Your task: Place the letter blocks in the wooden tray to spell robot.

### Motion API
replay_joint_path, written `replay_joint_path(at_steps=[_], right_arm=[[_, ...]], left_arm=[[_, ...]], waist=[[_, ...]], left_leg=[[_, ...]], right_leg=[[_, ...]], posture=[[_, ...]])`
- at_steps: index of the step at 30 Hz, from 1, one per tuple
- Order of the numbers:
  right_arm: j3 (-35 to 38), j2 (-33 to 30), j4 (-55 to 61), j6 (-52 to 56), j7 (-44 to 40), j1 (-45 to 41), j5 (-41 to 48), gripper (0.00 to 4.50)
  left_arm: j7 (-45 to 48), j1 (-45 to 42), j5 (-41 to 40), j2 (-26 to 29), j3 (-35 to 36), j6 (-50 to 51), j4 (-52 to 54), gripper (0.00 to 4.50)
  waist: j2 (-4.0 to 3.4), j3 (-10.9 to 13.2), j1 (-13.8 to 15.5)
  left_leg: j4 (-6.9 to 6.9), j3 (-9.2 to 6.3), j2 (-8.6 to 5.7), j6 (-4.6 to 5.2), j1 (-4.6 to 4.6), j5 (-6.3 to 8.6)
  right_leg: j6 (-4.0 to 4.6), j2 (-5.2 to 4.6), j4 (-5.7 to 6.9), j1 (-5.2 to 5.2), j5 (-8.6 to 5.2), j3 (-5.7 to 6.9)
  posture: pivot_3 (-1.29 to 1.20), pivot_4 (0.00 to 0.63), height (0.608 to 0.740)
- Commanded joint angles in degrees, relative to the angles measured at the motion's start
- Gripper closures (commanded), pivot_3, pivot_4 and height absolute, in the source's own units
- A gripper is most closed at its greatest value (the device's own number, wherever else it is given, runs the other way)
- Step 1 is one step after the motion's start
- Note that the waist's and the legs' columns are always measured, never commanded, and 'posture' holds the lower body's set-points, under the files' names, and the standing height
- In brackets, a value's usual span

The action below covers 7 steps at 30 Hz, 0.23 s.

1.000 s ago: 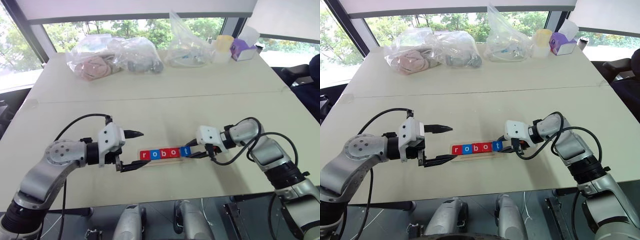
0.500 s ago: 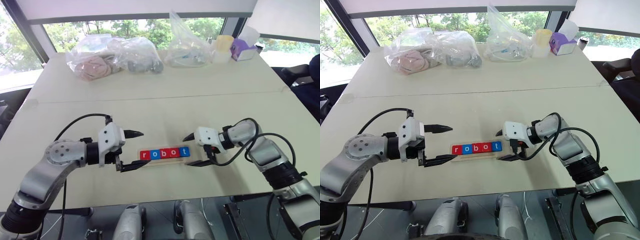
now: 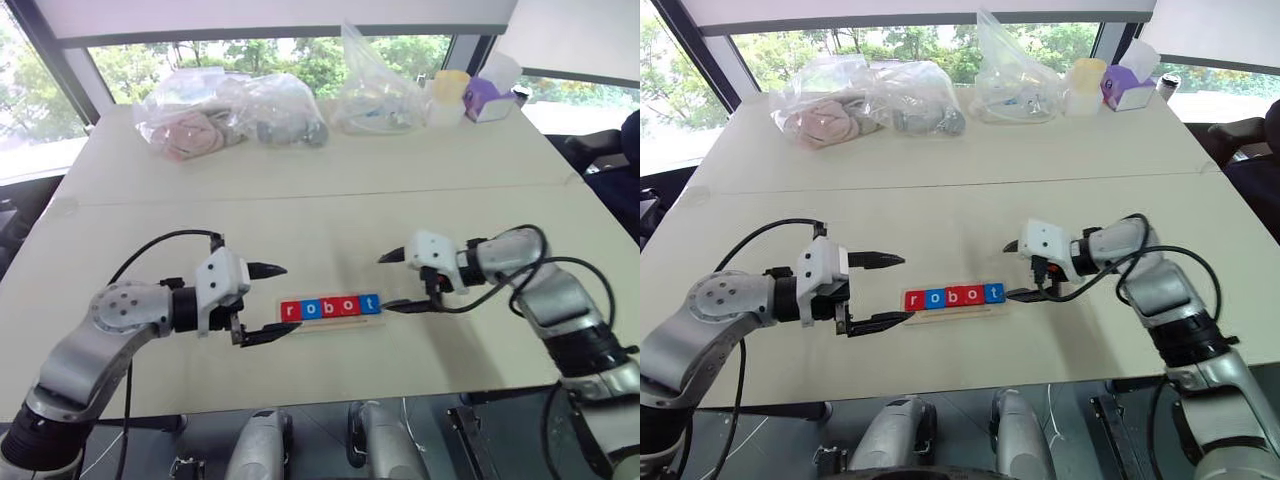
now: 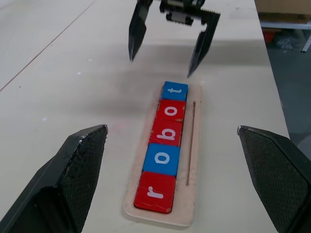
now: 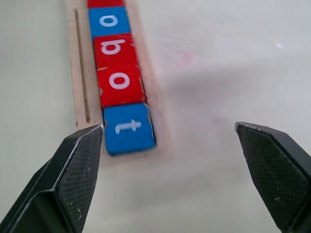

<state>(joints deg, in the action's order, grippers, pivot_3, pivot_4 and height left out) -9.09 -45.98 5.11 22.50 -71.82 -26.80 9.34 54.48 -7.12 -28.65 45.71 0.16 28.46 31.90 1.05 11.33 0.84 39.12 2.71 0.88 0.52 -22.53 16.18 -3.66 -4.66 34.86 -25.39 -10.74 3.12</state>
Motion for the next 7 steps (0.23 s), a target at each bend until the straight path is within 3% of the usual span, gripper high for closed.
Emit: replay_joint_path(at_steps=[1, 7], right_arm=[[6.15, -2.29, 7.91, 6.77, 2.23, 3.36, 4.83, 0.06], [14.28, -5.20, 17.85, 17.08, 6.88, 10.35, 10.87, 0.06]], left_arm=[[-0.53, 0.82, -1.29, 1.28, 3.12, 0.84, 2.26, 0.00], [-0.41, 2.82, -2.22, 2.61, 6.00, 2.08, 1.66, 0.00]], waist=[[0.00, 0.00, -0.07], [-0.01, 0.00, -0.15]], left_leg=[[0.00, 0.00, 0.00, 0.00, 0.00, 0.00], [0.00, 0.02, 0.04, -0.02, 0.04, 0.01]], right_leg=[[0.00, 0.00, 0.00, -0.01, 0.00, 0.00], [-0.05, 0.00, 0.00, -0.03, -0.03, 0.01]], posture=[[0.00, 0.150, 0.740], [0.00, 0.150, 0.740]])
